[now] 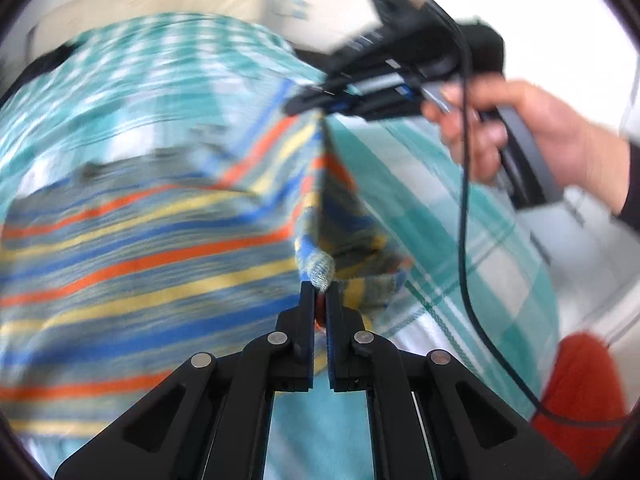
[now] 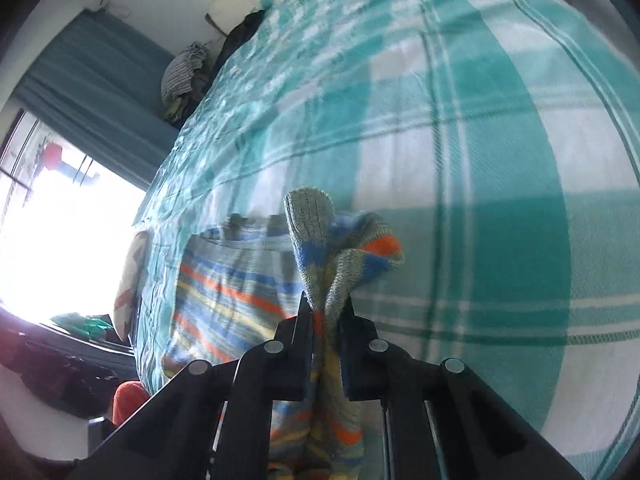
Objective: Fold small clothes
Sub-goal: 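Grasp the folded sweater edge with the left gripper while the right gripper grasps it too, then fold the held edge over the sweater with both grippers and release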
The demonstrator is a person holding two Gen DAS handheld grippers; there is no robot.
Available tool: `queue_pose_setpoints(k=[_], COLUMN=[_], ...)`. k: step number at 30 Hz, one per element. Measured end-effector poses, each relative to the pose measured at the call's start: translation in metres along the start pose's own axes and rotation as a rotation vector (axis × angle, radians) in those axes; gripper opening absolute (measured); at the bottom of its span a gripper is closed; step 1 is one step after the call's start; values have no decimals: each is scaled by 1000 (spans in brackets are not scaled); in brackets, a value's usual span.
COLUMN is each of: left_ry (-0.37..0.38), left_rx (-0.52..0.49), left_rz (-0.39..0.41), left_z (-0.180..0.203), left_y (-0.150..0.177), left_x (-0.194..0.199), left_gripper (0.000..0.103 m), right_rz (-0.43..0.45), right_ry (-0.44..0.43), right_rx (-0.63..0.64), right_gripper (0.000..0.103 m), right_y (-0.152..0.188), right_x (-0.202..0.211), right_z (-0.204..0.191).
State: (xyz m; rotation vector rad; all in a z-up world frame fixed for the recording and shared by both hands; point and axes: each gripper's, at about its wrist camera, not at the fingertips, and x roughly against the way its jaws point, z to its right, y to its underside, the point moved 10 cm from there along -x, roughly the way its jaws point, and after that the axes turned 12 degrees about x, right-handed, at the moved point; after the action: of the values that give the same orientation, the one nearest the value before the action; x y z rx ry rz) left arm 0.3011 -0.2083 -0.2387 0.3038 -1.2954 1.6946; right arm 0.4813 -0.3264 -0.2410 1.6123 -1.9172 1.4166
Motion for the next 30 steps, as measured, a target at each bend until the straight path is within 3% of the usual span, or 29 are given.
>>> queue_pose_setpoints(k=[7,13,15,17,18,19,21,24,28,30], left_ry=[-35,-113,-156,-181,-191,-204,-203,-144,-57,6], left_rx=[287,500,553,589,589,574,540,495,383,362], left_rz=[69,77,34,2,-1,18,42,80,104,35], left_z=[-115,-212,-234,-249,-252,-253,-250,-236,-212,-200], left_y=[-10,13,29,37,41,41,36,17,-26,-25], left_x=[77,103,104,109,116,125,137,143,115,93], left_gripper=[3,5,8,27,47,54,54,54,65,64], right_rz=[21,-37,-49,-98,-114,-104,-55,28,30,16], right_ry=[-112,-162,-167,-187,-187,-205,-228,-148,-28,-23], right_rx=[74,37,38,25,9,-5,9,118,262,302], right_gripper=[11,11,19,65,65,65,65,65,65,64], right_y=[-42,-56,-54,-41,-35,-31,-30,-28,13,42], right_x=[-51,-147,-180,-214,-222,-223,-206,-156,-97,-83], right_z=[-107,-187,-205,-217,-218,-221,-223,-211,-190,-190])
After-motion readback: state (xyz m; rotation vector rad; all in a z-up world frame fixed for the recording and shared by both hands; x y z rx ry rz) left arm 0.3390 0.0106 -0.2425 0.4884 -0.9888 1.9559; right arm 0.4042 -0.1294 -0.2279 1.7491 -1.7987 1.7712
